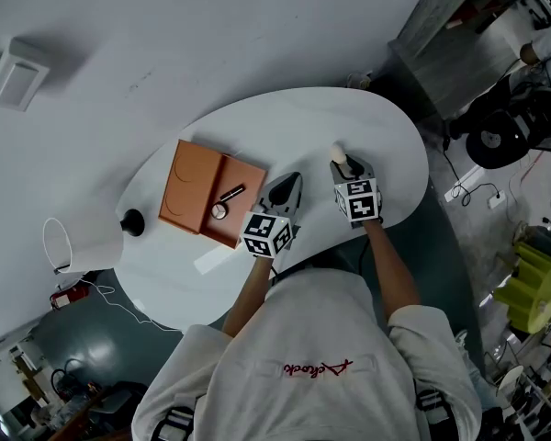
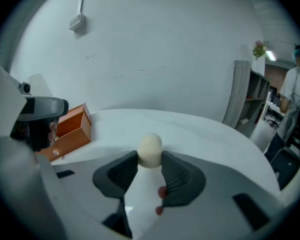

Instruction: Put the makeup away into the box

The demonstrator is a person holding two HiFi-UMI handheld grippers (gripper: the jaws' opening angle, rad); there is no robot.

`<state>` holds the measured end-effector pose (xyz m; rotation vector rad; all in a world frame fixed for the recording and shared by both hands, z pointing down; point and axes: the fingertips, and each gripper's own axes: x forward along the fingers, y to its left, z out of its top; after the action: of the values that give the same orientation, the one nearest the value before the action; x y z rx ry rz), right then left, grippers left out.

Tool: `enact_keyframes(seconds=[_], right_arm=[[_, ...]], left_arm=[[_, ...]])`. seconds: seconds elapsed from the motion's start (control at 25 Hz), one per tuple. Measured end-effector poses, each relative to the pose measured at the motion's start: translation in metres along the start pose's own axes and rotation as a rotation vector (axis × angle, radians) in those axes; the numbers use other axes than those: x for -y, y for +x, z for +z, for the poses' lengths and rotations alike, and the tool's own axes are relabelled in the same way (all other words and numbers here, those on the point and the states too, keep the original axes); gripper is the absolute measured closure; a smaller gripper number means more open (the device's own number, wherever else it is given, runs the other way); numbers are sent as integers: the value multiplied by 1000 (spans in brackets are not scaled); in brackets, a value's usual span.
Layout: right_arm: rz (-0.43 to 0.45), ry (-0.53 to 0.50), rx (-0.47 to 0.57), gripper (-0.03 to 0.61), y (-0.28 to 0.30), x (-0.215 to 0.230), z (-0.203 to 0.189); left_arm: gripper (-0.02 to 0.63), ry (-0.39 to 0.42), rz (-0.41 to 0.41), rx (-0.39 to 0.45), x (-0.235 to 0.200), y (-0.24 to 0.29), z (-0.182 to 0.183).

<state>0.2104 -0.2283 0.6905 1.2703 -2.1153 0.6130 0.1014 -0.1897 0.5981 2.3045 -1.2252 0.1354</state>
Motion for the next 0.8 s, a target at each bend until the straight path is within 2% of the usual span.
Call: enact_keyframes(seconds=[0.52,0.8], right_arm=[[-18,-34,218,425,-50,-11,86],[-10,-49,239,425,-61,-23,97]], left_arm=[[603,81,-2,97,15,-21,49],[603,96,16,140,14,-38,67]])
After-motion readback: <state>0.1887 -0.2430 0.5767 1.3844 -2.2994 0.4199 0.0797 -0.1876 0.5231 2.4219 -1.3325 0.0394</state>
